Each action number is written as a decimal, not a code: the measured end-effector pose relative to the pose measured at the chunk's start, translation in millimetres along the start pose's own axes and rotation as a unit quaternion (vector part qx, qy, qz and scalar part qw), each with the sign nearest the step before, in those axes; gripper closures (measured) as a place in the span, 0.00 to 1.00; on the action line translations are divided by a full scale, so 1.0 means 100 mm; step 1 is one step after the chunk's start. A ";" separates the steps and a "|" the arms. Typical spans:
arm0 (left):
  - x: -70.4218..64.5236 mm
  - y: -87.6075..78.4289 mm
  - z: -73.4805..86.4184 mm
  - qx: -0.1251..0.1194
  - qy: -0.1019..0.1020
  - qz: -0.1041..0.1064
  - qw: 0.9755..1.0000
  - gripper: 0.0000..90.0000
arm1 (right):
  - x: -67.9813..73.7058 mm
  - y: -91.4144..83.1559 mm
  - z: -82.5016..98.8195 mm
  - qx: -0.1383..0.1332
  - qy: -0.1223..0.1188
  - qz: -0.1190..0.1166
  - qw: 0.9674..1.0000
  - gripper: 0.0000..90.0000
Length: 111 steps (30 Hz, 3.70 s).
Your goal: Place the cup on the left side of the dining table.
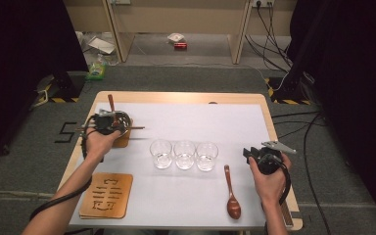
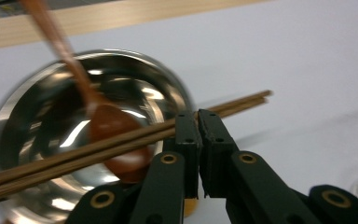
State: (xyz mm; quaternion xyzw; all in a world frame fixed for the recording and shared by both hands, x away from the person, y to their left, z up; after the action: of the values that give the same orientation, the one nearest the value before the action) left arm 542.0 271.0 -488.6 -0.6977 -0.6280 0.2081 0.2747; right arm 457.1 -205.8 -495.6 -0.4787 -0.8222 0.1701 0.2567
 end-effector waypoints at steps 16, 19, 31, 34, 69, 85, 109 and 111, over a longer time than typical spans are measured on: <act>1.55 -0.06 0.20 0.015 -0.048 -0.167 0.985 0.94 | 0.02 0.03 0.02 0.005 0.000 0.000 1.000 0.72; 1.60 -0.03 0.25 0.026 -0.045 -0.173 0.984 0.94 | 0.01 0.03 0.02 0.006 0.000 0.000 1.000 0.72; 1.64 0.13 0.44 0.051 -0.048 -0.169 0.983 0.94 | 0.01 0.03 0.03 0.007 -0.001 0.001 1.000 0.72; 1.62 0.14 0.44 0.051 -0.045 -0.166 0.984 0.94 | 0.00 0.03 0.03 0.008 0.000 0.001 1.000 0.72; 1.46 0.00 0.34 0.023 -0.034 -0.153 0.987 0.92 | 0.01 0.04 0.03 0.007 0.001 0.000 1.000 0.72; 1.00 -0.20 0.22 -0.013 -0.041 -0.101 0.994 0.73 | -0.03 0.06 0.04 0.009 0.002 0.001 1.000 0.72; -0.08 -0.40 0.16 -0.030 -0.013 0.024 0.999 0.62 | -0.10 0.02 0.05 0.005 0.016 0.002 1.000 0.71; -0.12 -0.41 0.17 -0.028 -0.013 0.029 0.999 0.62 | -0.10 0.02 0.05 0.006 0.017 0.000 1.000 0.71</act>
State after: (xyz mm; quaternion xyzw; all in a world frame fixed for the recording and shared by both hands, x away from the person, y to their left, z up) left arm 498.0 263.2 -476.1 -0.7203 -0.6167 0.2070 0.2409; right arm 459.6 -213.4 -502.8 -0.4804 -0.8166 0.1668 0.2729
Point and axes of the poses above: each handheld gripper's, and its own axes: y roughly forward along the jaws, z roughly out of its underside, x roughly to its left, the point moved 10 cm from there along y, roughly forward along the jaws, and after that the axes turned 11 degrees about -z, right-handed, at the moved point
